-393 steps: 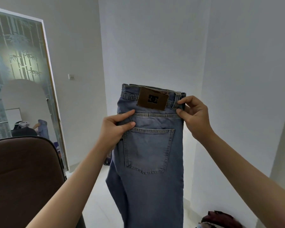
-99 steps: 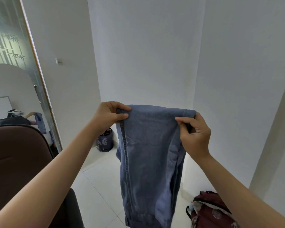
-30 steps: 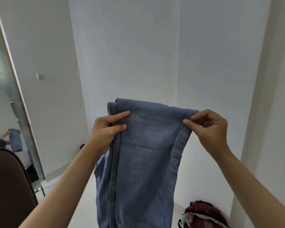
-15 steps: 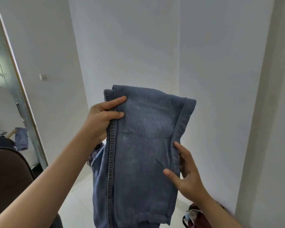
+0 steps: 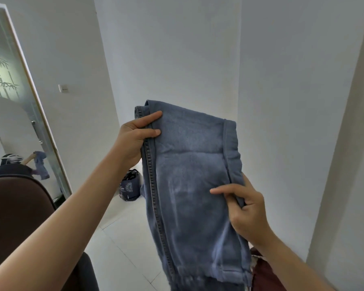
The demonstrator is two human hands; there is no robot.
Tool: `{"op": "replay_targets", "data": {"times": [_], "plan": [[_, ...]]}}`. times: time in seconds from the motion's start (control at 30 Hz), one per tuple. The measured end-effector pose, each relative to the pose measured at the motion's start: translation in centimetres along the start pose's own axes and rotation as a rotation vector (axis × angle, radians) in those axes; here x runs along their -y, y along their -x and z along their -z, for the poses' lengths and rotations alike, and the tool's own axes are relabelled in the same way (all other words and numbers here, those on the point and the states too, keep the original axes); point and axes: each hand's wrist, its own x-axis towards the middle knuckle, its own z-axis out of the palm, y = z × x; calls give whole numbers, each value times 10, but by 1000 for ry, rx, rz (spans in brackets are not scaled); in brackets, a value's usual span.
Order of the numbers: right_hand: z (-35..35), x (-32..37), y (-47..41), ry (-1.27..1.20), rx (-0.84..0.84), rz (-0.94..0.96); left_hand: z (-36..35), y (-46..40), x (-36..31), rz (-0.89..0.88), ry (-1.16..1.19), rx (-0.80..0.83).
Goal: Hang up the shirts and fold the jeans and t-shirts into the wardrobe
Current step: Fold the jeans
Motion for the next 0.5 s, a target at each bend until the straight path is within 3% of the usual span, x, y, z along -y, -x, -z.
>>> {"op": "replay_targets", "data": {"times": [0.3, 0.5], "plan": [[11, 22, -21, 32, -106, -10, 16, 7, 47, 110, 138, 122], [20, 24, -28, 55, -116, -36, 27, 35, 96, 254, 234, 426]]}}
